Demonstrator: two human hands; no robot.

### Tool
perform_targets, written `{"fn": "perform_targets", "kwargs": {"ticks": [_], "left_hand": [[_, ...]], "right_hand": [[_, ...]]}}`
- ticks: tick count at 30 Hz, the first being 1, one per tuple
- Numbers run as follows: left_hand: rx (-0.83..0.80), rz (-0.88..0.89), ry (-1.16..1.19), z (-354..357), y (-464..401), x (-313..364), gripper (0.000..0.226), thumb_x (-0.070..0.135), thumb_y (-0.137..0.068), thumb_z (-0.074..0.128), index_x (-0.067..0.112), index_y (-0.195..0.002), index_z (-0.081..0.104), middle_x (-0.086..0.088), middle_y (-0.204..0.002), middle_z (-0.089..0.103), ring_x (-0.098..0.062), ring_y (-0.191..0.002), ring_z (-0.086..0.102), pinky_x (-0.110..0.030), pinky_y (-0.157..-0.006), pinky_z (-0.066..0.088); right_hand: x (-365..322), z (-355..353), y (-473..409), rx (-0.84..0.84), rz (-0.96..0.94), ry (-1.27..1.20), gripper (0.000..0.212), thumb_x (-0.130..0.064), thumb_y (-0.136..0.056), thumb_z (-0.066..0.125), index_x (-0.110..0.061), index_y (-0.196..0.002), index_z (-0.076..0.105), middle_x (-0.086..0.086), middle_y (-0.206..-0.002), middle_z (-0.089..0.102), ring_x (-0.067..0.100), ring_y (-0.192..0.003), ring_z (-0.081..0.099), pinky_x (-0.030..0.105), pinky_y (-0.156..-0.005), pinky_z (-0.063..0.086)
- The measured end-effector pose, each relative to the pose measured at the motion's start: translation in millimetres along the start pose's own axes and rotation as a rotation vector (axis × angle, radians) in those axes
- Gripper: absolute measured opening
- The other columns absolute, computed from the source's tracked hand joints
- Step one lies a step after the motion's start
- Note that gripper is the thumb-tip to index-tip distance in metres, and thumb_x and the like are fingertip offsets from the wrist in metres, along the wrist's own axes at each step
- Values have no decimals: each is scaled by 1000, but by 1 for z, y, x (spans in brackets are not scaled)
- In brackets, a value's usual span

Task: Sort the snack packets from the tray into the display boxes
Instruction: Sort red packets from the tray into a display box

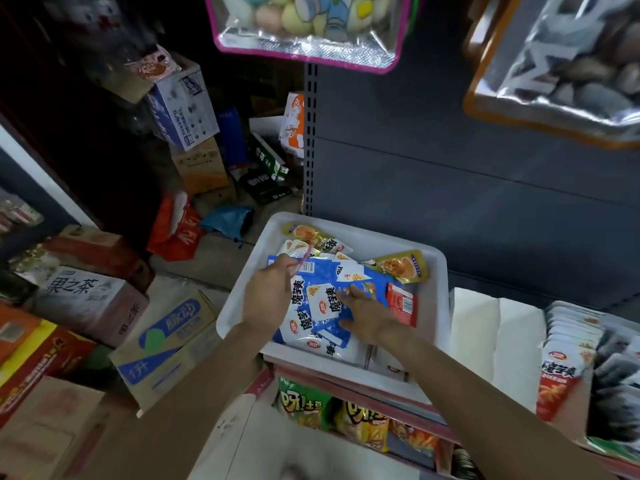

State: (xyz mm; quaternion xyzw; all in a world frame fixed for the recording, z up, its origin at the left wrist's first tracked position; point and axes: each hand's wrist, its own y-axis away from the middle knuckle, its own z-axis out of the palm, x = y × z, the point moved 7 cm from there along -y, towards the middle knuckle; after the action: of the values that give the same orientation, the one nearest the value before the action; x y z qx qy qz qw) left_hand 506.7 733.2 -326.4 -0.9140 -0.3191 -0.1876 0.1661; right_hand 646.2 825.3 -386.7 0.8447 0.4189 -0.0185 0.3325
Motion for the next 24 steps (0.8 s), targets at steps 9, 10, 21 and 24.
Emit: {"fn": "perform_targets", "kwargs": {"ticks": [9, 10, 21, 24], "left_hand": [[24, 336, 199, -3, 23, 49, 33, 35, -95, 40, 21, -102, 69, 3, -67, 68, -14, -54, 61, -21, -50, 42], [-40, 357, 206, 5, 25, 59, 33, 35, -95, 39, 23, -104, 69, 4, -73, 71, -14, -60, 64, -21, -54, 45], [-464, 217, 658, 67, 39, 188, 64, 30, -79, 74, 22, -134, 43, 7, -120, 50, -4, -102, 54, -9, -86, 41], [-579, 211, 736, 90, 50, 232, 73, 14, -78, 74, 24, -138, 34, 7, -92, 57, -9, -82, 59, -18, -74, 48]], "right_hand": [[24, -54, 29, 283, 143, -1505, 28, -42, -95, 49, -18, -107, 54, 11, -107, 66, 22, -96, 66, 40, -80, 56], [30, -58, 36, 298, 123, -1557, 26, -34, -95, 52, -15, -113, 52, 12, -104, 66, 22, -89, 67, 37, -72, 58], [151, -89, 144, 650, 27, -1422, 64, 14, -84, 51, -35, -125, 45, 1, -97, 62, 18, -85, 63, 41, -67, 59], [186, -97, 179, 716, 44, -1325, 61, 15, -83, 50, -29, -124, 49, 1, -97, 62, 14, -83, 63, 34, -58, 59]]}}
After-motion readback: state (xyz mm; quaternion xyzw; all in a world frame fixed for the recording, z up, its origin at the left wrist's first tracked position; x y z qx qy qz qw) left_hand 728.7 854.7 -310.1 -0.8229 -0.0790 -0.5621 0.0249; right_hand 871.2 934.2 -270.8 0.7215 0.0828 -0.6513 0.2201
